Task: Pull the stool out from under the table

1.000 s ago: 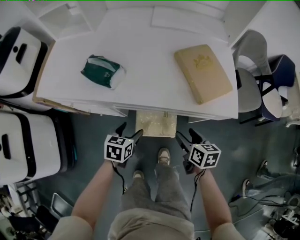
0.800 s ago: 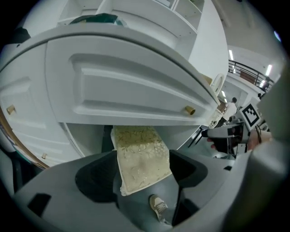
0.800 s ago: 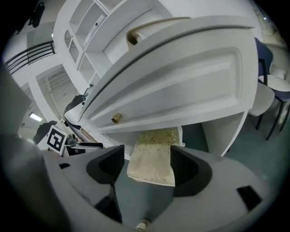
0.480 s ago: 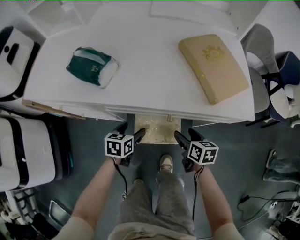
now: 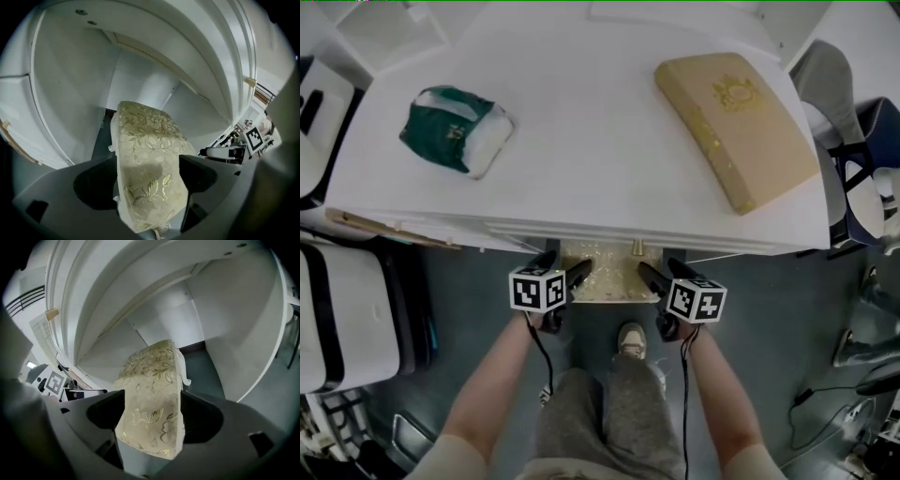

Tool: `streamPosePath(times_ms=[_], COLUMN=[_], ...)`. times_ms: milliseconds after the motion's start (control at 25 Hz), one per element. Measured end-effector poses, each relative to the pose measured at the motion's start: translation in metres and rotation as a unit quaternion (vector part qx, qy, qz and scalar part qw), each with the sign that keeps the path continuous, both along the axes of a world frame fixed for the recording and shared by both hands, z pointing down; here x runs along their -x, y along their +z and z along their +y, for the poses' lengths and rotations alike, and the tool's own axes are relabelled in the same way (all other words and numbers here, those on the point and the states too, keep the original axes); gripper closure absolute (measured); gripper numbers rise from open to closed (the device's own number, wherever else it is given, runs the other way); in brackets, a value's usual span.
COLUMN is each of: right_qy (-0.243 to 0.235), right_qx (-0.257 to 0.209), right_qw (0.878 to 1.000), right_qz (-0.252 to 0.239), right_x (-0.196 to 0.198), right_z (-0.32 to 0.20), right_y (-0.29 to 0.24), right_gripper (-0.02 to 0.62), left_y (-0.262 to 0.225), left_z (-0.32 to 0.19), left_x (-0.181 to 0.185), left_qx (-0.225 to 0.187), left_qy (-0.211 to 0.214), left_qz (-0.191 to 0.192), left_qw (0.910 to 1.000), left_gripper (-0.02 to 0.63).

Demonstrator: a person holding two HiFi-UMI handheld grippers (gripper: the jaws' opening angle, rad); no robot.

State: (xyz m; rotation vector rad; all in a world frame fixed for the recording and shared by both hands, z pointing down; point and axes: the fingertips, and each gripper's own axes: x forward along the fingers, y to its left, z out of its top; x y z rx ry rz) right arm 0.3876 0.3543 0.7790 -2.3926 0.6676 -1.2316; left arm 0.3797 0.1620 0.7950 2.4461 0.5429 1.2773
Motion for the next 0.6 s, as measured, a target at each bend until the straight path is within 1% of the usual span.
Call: streamPosePath(times_ms=[80,200,320,440,600], right_qy=[0.008,0.016,0.015,0.007,0.004], right_qx=[0.001,-0.003,-0.007,-0.02,-0.062], right_qw=[1.0,1.0,1.0,1.0,0.998], right_qz=[-0.005,-0.002,-0.008,-0.013,-0.023], right_x=[-0.005,-0.014,-0.02,-0.023,-0.026], right_z=[0.002,0.001,-0.001,-0.004,-0.01], right_y=[0.013,0.023,0.034,0.044,0.051], right_gripper=[0.22,0.202,0.183,0.168,0.152], left_y=[0.011,0.029,0.037,0.039,0.042], left_z=[0.001,0.0,0.0,0.001,0.004], left_x=[-0.004,-0.006,-0.009,-0.012,-0.019], left_qx=[0.011,0.018,0.055,0.073,0.094], left_qy=[-0.007,-0.008,-0.016,-0.009,0.008], left_qz=[-0.006,-0.024,-0.038,-0.032,-0.019], left_qw=[0.9999,0.9995,0.9976,0.9968,0.9954], left_gripper=[0.201,0.196,0.178,0.169,0.169])
